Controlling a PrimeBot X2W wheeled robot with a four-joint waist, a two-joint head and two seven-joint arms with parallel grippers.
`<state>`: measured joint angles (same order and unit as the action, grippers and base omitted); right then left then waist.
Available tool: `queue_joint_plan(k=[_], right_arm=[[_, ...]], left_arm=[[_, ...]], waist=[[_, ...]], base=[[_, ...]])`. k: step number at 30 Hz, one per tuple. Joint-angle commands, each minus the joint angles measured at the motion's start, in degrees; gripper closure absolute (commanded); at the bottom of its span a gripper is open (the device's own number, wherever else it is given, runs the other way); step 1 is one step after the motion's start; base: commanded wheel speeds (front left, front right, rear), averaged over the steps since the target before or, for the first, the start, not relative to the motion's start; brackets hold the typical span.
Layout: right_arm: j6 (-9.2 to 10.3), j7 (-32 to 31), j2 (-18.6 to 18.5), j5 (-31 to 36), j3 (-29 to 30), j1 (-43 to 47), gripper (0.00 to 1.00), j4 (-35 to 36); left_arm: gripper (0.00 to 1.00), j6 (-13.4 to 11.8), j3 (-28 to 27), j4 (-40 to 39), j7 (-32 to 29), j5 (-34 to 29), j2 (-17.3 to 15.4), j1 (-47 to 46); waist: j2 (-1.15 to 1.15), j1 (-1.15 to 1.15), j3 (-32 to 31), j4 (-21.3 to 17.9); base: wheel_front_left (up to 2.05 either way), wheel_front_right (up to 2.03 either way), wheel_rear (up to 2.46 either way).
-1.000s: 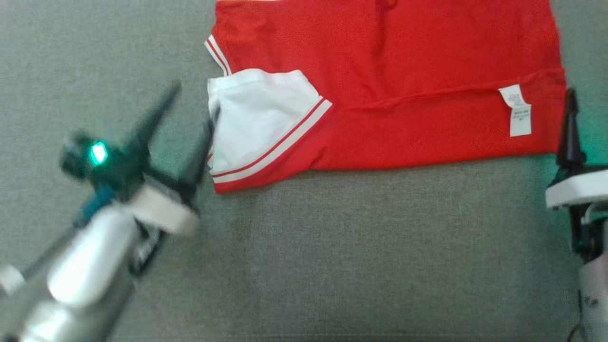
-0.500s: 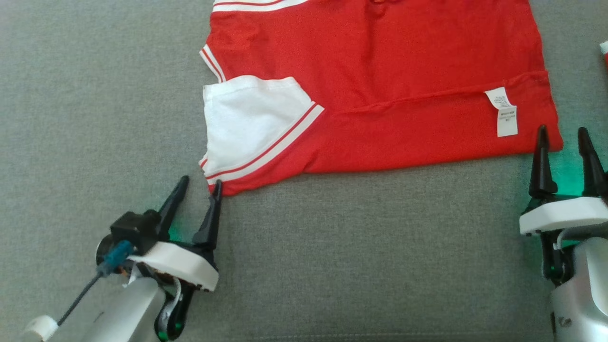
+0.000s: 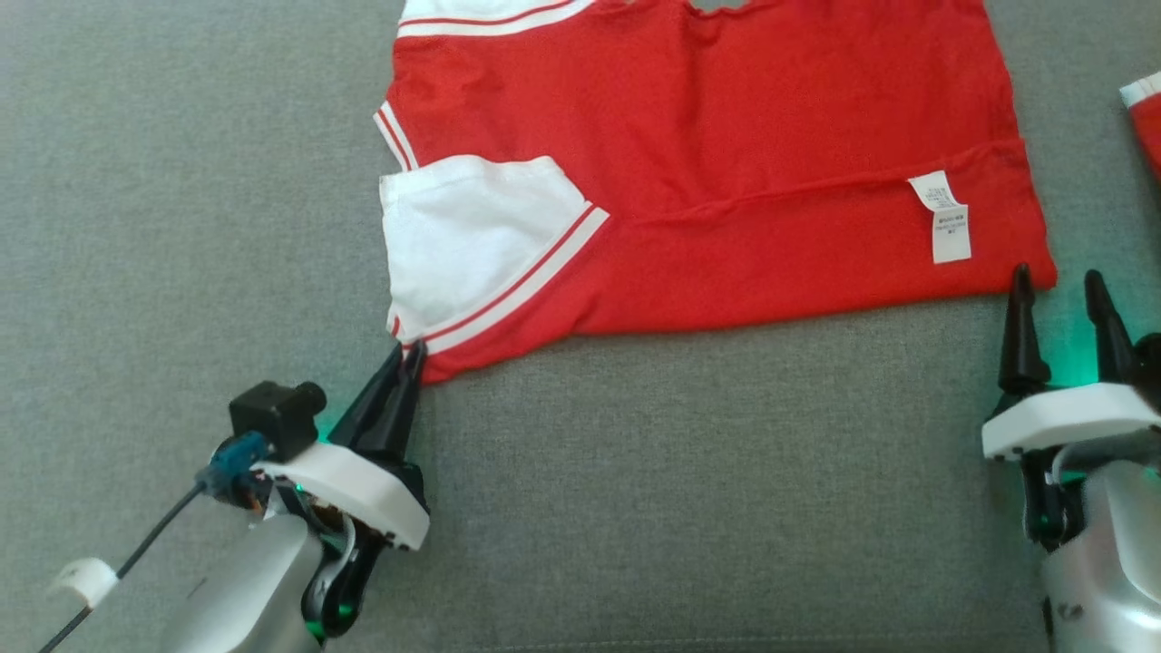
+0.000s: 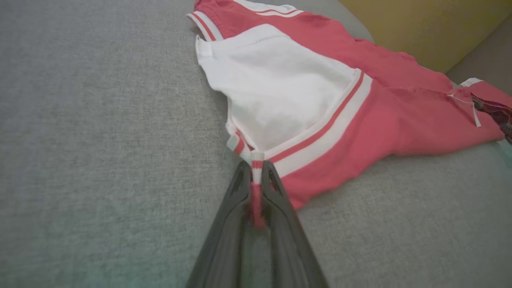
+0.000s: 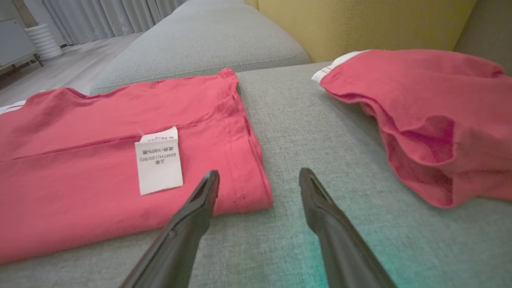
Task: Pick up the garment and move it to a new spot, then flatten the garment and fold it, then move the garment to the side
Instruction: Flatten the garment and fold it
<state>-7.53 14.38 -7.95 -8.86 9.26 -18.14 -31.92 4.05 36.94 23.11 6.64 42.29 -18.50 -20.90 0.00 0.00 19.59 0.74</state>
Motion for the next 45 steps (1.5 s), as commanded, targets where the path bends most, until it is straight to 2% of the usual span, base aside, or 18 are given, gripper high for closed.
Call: queue_joint_plan(k=[1,6,7,8,9,14,19,28,35,37,38,39,42,45], right_arm=[[0.04,0.58,-0.83,-0.26,-0.95,-1.96,0.00,0.55],[0.04,-1.73,-1.74,-1.59,-1.58,-3.86,0.00,-4.11],[0.04,-2.99,-1.85,-2.25,-2.05,-4.13,0.30,-5.23],[0.04,-3.78,-1.97,-3.08,-2.47,-4.35,0.67,-6.00],[0.04,-4.17,-2.12,-3.89,-2.85,-4.52,1.00,-6.47],[0.04,-4.09,-3.66,-6.39,-3.15,-3.44,1.00,-7.10],[0.04,-4.54,-4.94,-7.93,-3.93,1.58,1.00,-5.35],[0.04,-7.19,-5.71,-9.34,-2.27,15.34,1.00,4.63],[0.04,-10.19,-4.57,-9.39,0.34,21.65,1.00,11.35],[0.04,-11.18,-3.91,-8.88,1.03,22.55,0.00,13.02],[0.04,-11.37,-3.63,-8.61,1.45,22.73,0.00,13.88],[0.04,-11.61,-3.39,-8.43,1.73,22.79,0.00,14.73],[0.04,-11.85,-2.95,-8.09,2.35,22.55,0.00,17.31],[0.04,-12.19,-2.81,-7.60,2.53,21.83,0.00,19.53]], left_arm=[[1.00,-0.27,-1.36,-1.30,0.17,-0.45,-1.43,0.11],[1.00,-0.89,-1.62,-2.50,0.33,-1.10,-2.75,-0.30],[1.00,-0.95,-1.73,-2.66,0.35,-1.02,-2.86,-0.34],[1.00,-1.05,-1.77,-2.79,0.39,-1.05,-2.97,-0.38],[1.00,-1.14,-1.76,-2.87,0.40,-1.10,-3.06,-0.40],[1.00,-1.64,-1.84,-3.30,0.69,-1.13,-3.67,0.23],[1.00,-2.73,-1.74,-5.38,0.27,-0.69,-5.07,3.48],[1.00,-8.01,-0.96,-13.99,-1.07,-0.29,-8.79,15.11],[1.00,-9.75,-0.19,-18.52,-3.20,0.57,-10.39,19.50],[1.00,-10.15,-0.10,-19.54,-3.92,0.80,-10.73,19.98],[0.65,-10.43,-0.15,-19.97,-4.22,0.86,-10.84,19.99],[0.00,-10.77,-0.24,-20.46,-4.42,0.65,-11.04,19.76],[0.00,-10.99,-0.75,-22.39,-5.14,-0.33,-12.20,17.59],[0.00,-9.85,-2.00,-24.67,-7.13,-1.36,-14.41,12.17]], waist=[[0.00,0.00,-0.34,0.40],[0.00,0.00,-0.87,1.18],[0.00,0.00,-1.02,1.30],[0.00,0.00,-1.19,1.44],[0.00,0.00,-1.33,1.55],[0.00,0.00,-3.21,1.78],[0.00,0.00,-6.58,1.46],[0.00,0.00,-9.87,0.15],[0.00,0.00,-10.14,-0.46],[0.00,0.00,-10.02,-0.66],[0.00,0.00,-9.90,-0.77],[0.00,0.00,-9.70,-0.89],[0.00,0.00,-8.69,-1.18],[0.00,0.00,-6.99,-1.38]], base=[[0.00,0.00,0.00],[0.00,0.00,0.00],[0.00,0.00,0.00],[0.00,0.00,0.00],[0.00,0.00,0.00],[0.00,0.00,0.00],[0.00,0.00,0.00],[0.00,0.00,0.00],[0.00,0.00,0.00],[0.00,0.00,0.00],[0.00,0.00,0.00],[0.00,0.00,0.00],[0.00,0.00,0.00],[0.00,0.00,0.00]])
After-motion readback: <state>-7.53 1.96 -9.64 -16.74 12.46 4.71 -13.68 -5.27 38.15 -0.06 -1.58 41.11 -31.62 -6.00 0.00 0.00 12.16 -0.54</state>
